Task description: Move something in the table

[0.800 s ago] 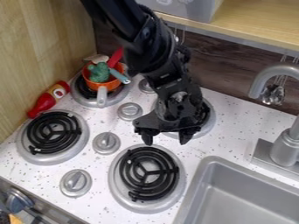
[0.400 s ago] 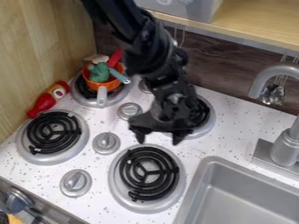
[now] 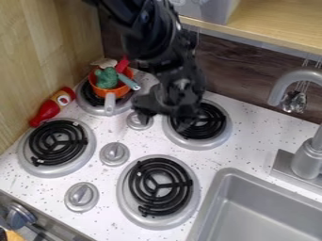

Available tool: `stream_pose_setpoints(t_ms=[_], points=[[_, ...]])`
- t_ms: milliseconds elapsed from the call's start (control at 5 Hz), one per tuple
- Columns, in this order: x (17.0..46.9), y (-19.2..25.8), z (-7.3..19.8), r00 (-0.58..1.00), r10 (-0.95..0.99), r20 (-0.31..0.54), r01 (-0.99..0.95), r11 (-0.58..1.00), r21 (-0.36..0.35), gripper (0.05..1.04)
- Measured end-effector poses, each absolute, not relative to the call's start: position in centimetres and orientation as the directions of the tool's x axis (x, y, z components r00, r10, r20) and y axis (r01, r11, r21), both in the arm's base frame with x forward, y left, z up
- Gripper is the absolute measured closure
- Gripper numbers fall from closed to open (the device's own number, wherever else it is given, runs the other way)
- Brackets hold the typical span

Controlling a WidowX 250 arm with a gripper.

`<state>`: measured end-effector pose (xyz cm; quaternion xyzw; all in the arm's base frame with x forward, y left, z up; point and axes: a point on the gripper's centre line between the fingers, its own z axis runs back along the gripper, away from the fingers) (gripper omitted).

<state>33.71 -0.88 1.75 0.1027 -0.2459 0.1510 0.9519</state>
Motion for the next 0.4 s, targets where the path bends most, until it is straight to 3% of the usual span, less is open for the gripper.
stream_pose_setpoints(t_ms=[400], points=[[35.7,3.9,4.1,0.858,0.11,0.502,-0.231,0.955,0.186,0.087]])
